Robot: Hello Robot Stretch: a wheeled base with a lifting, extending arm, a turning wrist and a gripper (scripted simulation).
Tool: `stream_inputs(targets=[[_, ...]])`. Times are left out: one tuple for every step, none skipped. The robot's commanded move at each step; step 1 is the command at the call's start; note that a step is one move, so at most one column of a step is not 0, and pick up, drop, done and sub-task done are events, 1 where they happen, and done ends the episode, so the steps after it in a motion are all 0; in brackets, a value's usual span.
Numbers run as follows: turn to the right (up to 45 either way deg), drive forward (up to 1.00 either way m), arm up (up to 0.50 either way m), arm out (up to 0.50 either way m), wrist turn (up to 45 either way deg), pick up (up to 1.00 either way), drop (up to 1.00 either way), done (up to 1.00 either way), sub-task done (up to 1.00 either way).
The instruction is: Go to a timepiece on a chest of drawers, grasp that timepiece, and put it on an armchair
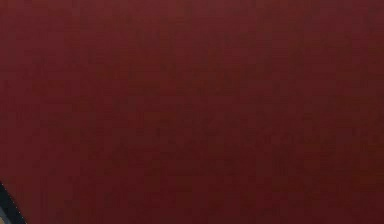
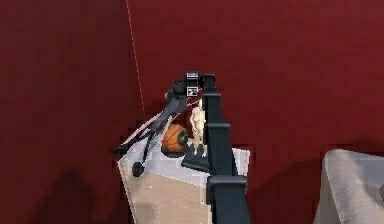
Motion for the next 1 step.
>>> stream_inputs(targets=[[0.0, 0.0, 0.0, 0.0, 45.0, 0.0, 0.0, 0.0, 0.0]])
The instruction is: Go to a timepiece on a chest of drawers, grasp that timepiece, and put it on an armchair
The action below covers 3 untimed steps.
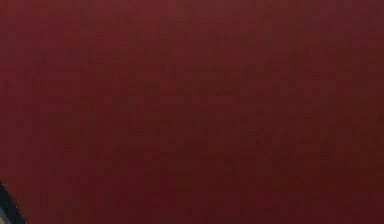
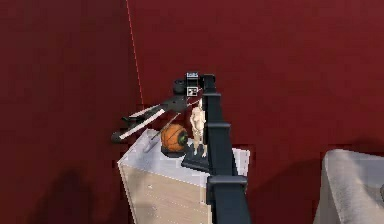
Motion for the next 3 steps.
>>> stream_inputs(targets=[[0.0, 0.0, 0.0, 0.0, 45.0, 0.0, 0.0, 0.0, 0.0], [0.0, 0.0, 0.0, 0.0, 27.0, 0.0, 0.0, 0.0, 0.0], [0.0, 0.0, -0.3, 0.0, 0.0, 0.0, 0.0, 0.0, 0.0]])
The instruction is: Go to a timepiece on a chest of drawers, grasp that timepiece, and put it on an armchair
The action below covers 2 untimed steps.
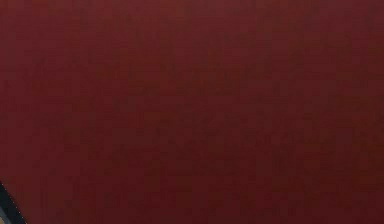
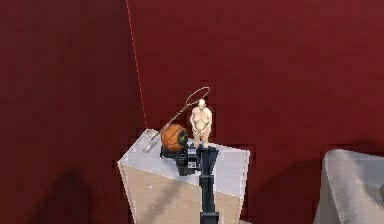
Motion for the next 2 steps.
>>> stream_inputs(targets=[[0.0, 0.0, 0.0, 0.0, 0.0, 1.0, 0.0, 0.0, 0.0], [0.0, 0.0, 0.1, 0.0, 0.0, 0.0, 0.0, 0.0, 0.0]])
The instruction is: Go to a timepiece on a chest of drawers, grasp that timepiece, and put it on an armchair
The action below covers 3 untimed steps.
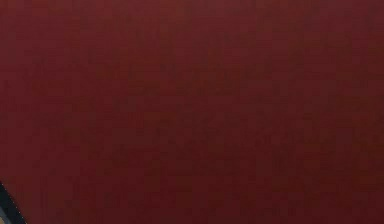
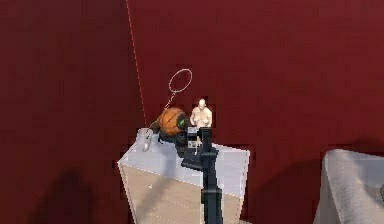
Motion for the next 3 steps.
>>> stream_inputs(targets=[[0.0, 0.0, 0.3, 0.0, 0.0, 0.0, 0.0, 0.0, 0.0], [0.0, 0.0, 0.0, 0.0, -45.0, 0.0, 0.0, 0.0, 0.0], [0.0, 0.0, 0.0, 0.0, -45.0, 0.0, 0.0, 0.0, 0.0]])
